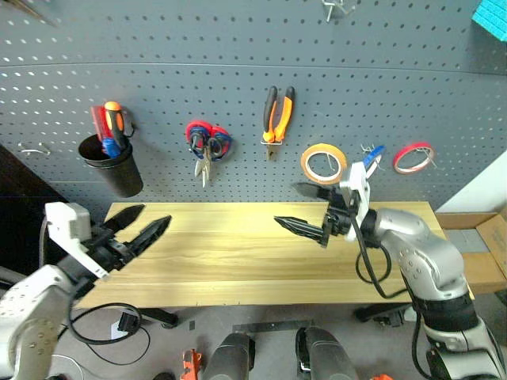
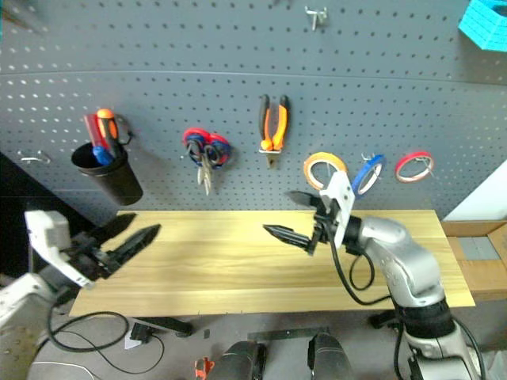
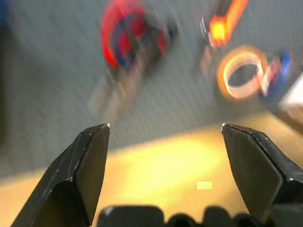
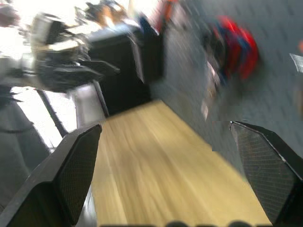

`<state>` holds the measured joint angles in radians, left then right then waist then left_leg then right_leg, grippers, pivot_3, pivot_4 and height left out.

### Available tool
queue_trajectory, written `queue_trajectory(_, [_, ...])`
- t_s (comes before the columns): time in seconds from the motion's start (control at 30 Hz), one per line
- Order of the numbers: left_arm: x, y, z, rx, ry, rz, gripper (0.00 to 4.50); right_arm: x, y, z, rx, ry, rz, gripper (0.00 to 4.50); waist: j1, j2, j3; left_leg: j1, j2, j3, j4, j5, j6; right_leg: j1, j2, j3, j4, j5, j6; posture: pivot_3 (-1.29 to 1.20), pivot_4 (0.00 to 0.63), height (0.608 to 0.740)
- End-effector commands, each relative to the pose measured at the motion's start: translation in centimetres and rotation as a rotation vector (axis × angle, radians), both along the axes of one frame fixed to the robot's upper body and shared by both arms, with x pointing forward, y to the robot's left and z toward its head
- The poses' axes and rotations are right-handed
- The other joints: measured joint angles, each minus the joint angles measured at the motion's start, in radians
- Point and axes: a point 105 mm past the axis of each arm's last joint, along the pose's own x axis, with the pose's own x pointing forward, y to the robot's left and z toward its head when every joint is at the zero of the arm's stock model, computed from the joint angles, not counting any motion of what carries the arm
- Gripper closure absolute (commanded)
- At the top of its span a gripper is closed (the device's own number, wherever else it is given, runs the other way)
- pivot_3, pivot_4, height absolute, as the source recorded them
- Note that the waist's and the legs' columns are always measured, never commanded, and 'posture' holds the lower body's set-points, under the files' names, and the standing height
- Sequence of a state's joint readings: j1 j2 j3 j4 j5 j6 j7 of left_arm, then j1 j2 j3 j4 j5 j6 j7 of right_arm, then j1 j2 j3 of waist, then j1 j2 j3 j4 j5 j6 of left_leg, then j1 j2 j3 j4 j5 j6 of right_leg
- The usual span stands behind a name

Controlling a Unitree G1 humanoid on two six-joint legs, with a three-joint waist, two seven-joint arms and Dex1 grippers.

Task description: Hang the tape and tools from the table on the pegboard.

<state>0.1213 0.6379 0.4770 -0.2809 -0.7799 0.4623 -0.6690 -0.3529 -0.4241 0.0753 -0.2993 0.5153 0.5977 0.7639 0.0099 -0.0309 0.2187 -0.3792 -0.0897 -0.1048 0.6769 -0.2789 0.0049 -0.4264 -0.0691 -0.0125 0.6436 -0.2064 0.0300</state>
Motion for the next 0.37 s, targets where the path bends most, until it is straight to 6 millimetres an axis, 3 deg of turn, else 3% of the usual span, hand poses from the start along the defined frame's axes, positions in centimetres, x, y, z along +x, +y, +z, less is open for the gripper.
queue_trajectory(0.03, [1.7, 1.2, -1.6, 0.075, -0.004, 0.125, 0.49, 1.9, -3.1, -2.7, -0.037, 0.067, -0.247, 0.00, 0.000, 0.002, -0.003, 0.001, 0.000, 0.000, 0.000, 0.000, 0.000, 0.001, 0.000, 0.000, 0.000, 0.000, 0.000, -0.03, 0.156, 0.740])
queue_trajectory(0.23, [1.9, 1.9, -6.0, 0.164, 0.055, 0.217, 0.49, 1.5, -8.8, -8.7, -0.138, 0.186, -0.494, 0.00, -0.009, 0.003, -0.015, 0.002, -0.001, 0.003, -0.001, 0.000, 0.000, 0.001, 0.000, 0.002, 0.000, 0.000, 0.000, -0.04, 0.127, 0.740])
queue_trajectory(0.37, [1.9, 2.6, -8.0, 0.215, 0.082, 0.260, 0.49, 1.4, -11.0, -9.8, -0.160, 0.191, -0.552, 0.00, -0.013, 0.005, -0.021, 0.003, 0.000, 0.004, -0.002, -0.001, 0.000, 0.000, 0.000, 0.003, 0.000, 0.000, 0.000, -0.06, 0.110, 0.740])
